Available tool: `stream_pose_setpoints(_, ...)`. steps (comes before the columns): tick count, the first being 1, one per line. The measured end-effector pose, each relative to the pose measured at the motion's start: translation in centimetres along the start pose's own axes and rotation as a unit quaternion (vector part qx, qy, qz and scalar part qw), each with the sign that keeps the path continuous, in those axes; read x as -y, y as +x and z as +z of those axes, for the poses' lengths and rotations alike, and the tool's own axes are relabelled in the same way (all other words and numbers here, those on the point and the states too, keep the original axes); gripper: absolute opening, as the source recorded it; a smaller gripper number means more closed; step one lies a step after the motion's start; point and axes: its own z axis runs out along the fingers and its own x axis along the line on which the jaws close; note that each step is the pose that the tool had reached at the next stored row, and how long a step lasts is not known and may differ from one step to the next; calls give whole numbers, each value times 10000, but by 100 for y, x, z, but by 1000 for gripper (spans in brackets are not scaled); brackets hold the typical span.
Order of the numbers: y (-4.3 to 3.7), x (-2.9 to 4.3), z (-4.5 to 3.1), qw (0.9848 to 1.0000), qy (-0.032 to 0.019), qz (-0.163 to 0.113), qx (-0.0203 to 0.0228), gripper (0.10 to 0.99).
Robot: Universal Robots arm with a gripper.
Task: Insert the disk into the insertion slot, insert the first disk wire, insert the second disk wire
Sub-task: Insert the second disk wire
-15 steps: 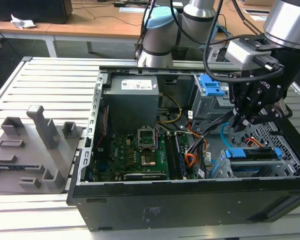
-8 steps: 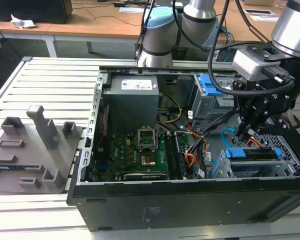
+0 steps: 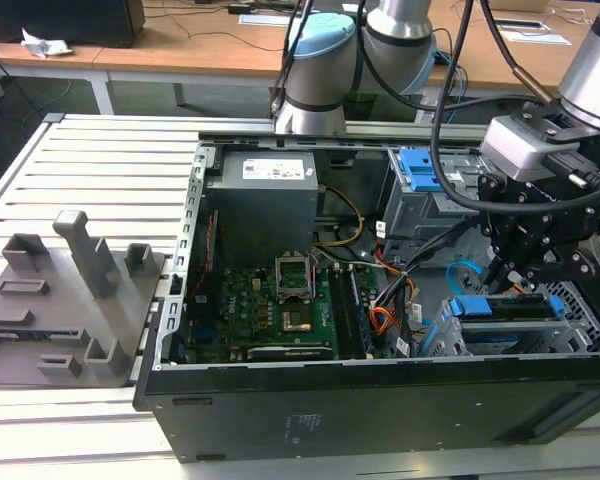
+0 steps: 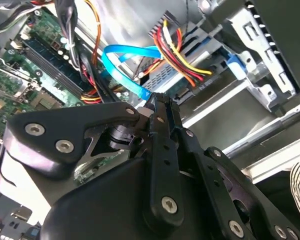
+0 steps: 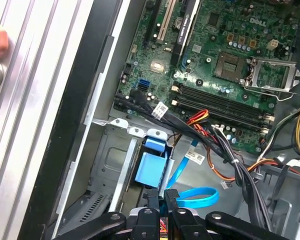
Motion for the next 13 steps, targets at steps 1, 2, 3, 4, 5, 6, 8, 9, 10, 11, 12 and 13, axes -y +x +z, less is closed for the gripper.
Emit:
stream_pose_setpoints(1,31,1,7,10000,0,3,0,165)
stream_pose_setpoints(2,55,1,11,10000,0,5,0,165)
stream_pose_setpoints(3,74,1,13,10000,0,6,0,165)
stream_pose_setpoints(4,88,2,14,10000,-1,10,1,165)
stream_pose_setpoints(5,88,2,14,10000,-1,10,1,165)
stream_pose_setpoints(6,88,3,14,10000,0,10,1,165)
stream_pose_setpoints(8,88,3,14,10000,-1,14,-1,165)
stream_pose_setpoints(9,88,3,14,10000,-3,49,-1,165)
stream_pose_setpoints(10,88,3,14,9999,-6,105,1,165)
stream_pose_setpoints(11,88,4,14,9998,-9,184,5,165)
stream_pose_setpoints(12,88,3,14,9996,-13,294,11,165)
stream_pose_setpoints(13,88,4,14,9993,-16,364,15,165)
